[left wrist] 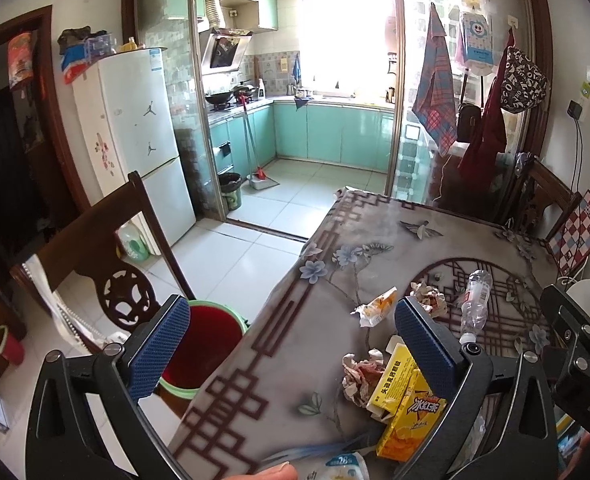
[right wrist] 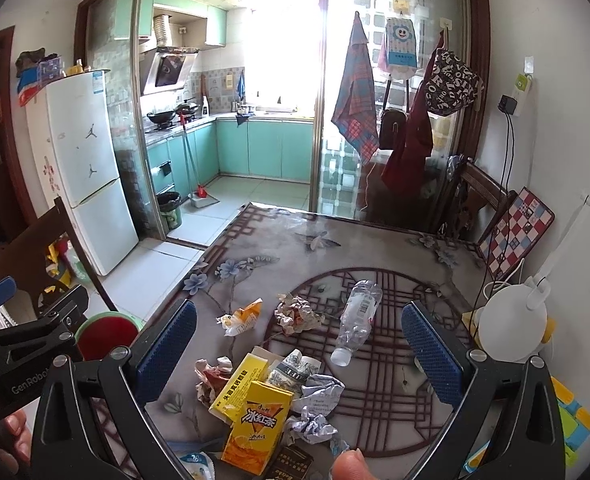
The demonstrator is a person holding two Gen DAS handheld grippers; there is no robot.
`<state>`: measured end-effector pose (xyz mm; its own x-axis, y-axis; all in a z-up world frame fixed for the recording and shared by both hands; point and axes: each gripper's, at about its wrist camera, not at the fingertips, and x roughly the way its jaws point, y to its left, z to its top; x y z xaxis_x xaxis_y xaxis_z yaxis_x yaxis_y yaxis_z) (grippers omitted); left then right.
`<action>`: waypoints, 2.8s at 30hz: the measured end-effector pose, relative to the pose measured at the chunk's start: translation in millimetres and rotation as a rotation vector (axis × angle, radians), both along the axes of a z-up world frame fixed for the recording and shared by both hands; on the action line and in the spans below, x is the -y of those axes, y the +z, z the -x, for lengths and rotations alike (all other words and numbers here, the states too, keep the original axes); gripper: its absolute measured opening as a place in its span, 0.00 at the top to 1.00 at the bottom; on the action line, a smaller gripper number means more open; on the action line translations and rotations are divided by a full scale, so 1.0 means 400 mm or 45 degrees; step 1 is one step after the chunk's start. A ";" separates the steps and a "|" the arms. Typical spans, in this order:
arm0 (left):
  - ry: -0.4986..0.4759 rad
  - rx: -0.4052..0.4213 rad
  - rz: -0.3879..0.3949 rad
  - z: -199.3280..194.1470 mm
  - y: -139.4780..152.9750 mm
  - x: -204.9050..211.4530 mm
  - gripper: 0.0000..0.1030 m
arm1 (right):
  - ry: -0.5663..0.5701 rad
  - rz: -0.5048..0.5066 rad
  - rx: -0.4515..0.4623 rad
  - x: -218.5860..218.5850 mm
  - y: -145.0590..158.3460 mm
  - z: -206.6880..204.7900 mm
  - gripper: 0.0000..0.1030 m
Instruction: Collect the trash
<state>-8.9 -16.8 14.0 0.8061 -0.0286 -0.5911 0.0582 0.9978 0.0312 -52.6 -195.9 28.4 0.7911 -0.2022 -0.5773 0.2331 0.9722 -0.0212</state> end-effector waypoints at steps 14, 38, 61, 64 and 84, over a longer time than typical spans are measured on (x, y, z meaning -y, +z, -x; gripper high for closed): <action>-0.002 0.007 0.003 0.002 0.012 0.003 0.00 | -0.008 0.026 0.000 -0.011 0.014 0.005 0.00; -0.020 0.021 0.018 0.027 0.027 -0.006 0.00 | 0.029 -0.012 -0.110 -0.037 0.060 0.030 0.00; -0.600 -0.122 -0.104 0.056 -0.155 0.010 0.00 | 0.123 -0.048 -0.217 0.068 -0.102 -0.030 0.00; -0.714 -0.297 -0.131 0.079 -0.267 -0.001 0.00 | 0.081 -0.176 -0.350 0.127 -0.198 -0.046 0.00; -0.743 -0.718 -0.073 0.090 -0.508 0.040 0.85 | 0.222 -0.506 -0.562 0.126 -0.455 -0.024 0.01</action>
